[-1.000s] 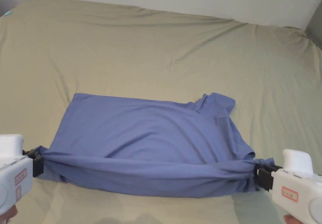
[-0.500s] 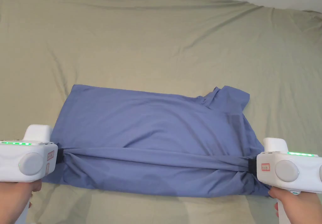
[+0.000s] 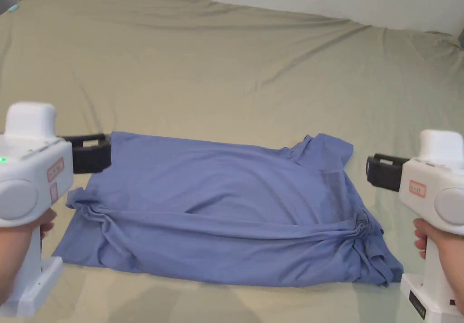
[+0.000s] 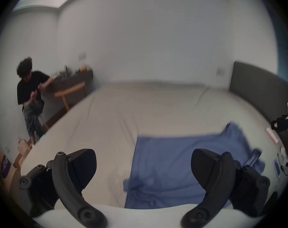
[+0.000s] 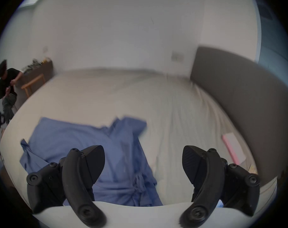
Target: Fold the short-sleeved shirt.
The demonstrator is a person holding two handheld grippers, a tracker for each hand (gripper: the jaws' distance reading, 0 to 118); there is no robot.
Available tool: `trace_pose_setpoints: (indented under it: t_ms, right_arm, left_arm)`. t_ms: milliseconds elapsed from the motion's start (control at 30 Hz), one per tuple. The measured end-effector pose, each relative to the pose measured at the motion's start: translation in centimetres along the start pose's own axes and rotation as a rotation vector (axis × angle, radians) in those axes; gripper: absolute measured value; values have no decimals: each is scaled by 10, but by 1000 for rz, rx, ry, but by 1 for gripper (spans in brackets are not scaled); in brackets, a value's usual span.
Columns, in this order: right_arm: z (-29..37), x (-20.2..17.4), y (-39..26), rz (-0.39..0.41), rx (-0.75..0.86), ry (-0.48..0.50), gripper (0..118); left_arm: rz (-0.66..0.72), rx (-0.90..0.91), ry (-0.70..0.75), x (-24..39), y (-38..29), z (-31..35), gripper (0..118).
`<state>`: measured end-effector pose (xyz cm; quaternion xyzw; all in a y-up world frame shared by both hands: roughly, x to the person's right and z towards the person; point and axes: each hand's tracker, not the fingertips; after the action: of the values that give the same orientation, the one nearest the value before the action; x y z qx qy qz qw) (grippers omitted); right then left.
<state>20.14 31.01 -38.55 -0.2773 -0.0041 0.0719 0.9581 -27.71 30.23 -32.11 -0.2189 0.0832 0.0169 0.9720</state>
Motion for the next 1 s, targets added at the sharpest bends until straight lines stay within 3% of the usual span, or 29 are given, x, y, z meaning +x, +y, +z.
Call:
trace_pose_setpoints:
  t_ms: [200, 300, 367, 400, 433, 533, 900, 1000]
  right_arm:
    - [117, -49, 38, 101, 309, 84, 101]
    - [154, -72, 38, 153, 398, 83, 95]
    - [173, -86, 34, 172, 436, 100, 65]
    - [176, -91, 31, 178, 444, 98, 42]
    - [179, -96, 27, 181, 454, 91, 12]
    - [181, -106, 16, 212, 467, 100, 1]
    - [167, -98, 7, 176, 403, 109, 1]
    - [163, -94, 1, 170, 394, 113, 1]
  left_arm:
    - [-86, 261, 31, 34, 47, 87, 113]
    - [-109, 329, 33, 50, 47, 119, 105]
    - [-124, 344, 42, 59, 43, 132, 81]
    - [-130, 352, 40, 63, 40, 138, 65]
    - [-135, 357, 33, 67, 38, 144, 39]
    - [-166, 386, 17, 74, 30, 150, 0]
    - [-212, 353, 40, 71, 23, 146, 0]
    - [-206, 264, 23, 65, 7, 128, 0]
